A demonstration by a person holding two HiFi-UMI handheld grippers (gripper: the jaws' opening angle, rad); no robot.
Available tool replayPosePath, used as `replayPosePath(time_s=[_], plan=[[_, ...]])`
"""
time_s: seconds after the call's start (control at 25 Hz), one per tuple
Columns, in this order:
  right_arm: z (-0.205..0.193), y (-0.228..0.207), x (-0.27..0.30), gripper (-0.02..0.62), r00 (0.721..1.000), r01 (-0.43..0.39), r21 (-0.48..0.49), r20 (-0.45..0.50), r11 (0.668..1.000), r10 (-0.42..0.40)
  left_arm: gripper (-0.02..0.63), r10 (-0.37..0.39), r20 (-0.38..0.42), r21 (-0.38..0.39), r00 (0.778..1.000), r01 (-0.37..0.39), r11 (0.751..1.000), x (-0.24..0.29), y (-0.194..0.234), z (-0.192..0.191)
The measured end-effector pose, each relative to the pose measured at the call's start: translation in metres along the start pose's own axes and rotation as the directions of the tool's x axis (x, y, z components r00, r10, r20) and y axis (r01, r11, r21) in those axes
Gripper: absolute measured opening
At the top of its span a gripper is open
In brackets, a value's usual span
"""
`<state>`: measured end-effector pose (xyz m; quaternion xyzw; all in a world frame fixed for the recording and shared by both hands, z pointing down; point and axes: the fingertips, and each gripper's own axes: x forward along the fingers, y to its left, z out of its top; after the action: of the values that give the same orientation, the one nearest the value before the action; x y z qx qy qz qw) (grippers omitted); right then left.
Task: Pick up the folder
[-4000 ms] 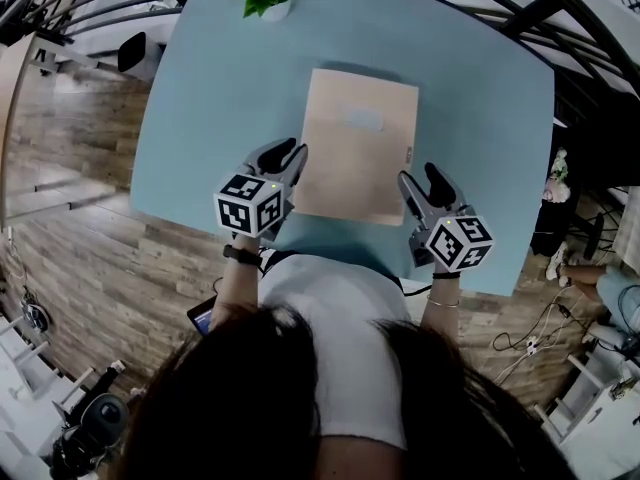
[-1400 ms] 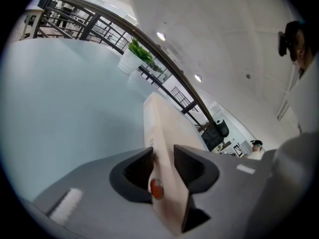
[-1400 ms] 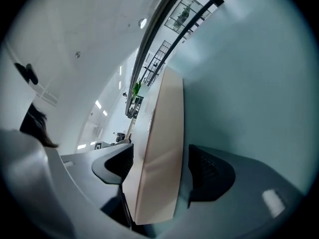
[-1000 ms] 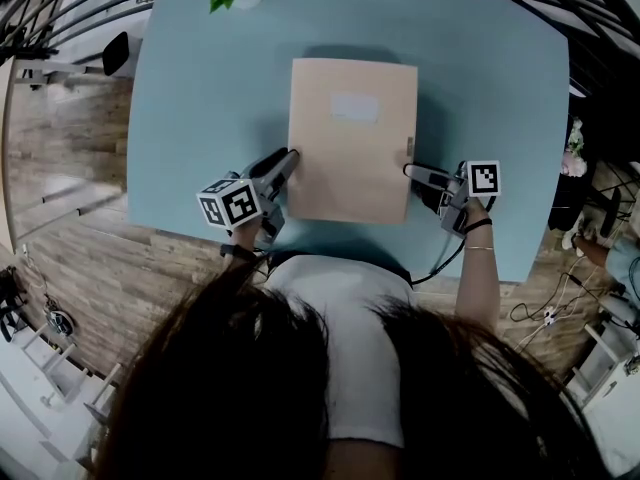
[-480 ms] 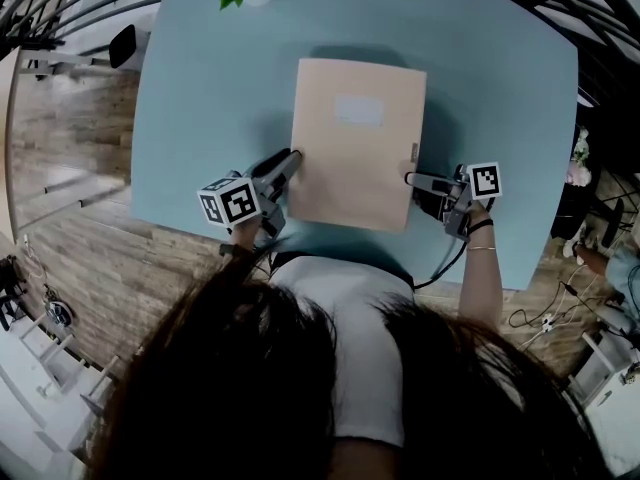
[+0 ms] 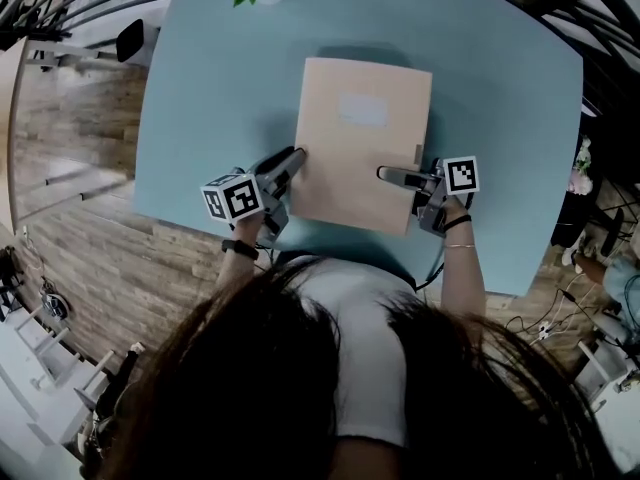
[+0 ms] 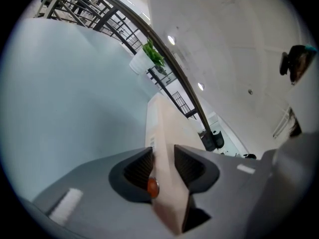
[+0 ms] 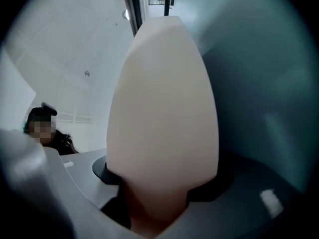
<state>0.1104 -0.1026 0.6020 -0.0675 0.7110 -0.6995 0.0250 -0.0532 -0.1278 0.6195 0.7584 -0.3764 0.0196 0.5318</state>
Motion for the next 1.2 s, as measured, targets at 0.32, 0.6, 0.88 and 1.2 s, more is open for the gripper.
replayPosePath(time_s=[0.32,0.6,0.88,1.2], plan=[[-0.001,0.002,0.008,0.308,1.000,0.024,-0.019,0.019,1.000,-0.023,0.195,-0.028,0.033,-0.077,0.999,0.030,0.997,-0.008,0.004,0.006],[-0.005,0.011,0.008,0.298,0.998,0.055,-0.068,0.042,0.996,-0.052,0.195,-0.062,0.088,-0.119,0.994,0.073,0.990,-0.010,-0.001,0.009],[-0.003,0.039,-0.003,0.296,0.992,0.094,-0.216,0.103,0.972,-0.073,0.195,-0.124,0.102,-0.031,0.987,0.128,0.991,-0.008,-0.025,0.022],[0.012,0.087,-0.021,0.296,0.976,0.135,-0.352,0.211,0.926,-0.062,0.195,-0.168,0.127,0.149,0.978,0.148,0.978,-0.009,-0.071,0.059]])
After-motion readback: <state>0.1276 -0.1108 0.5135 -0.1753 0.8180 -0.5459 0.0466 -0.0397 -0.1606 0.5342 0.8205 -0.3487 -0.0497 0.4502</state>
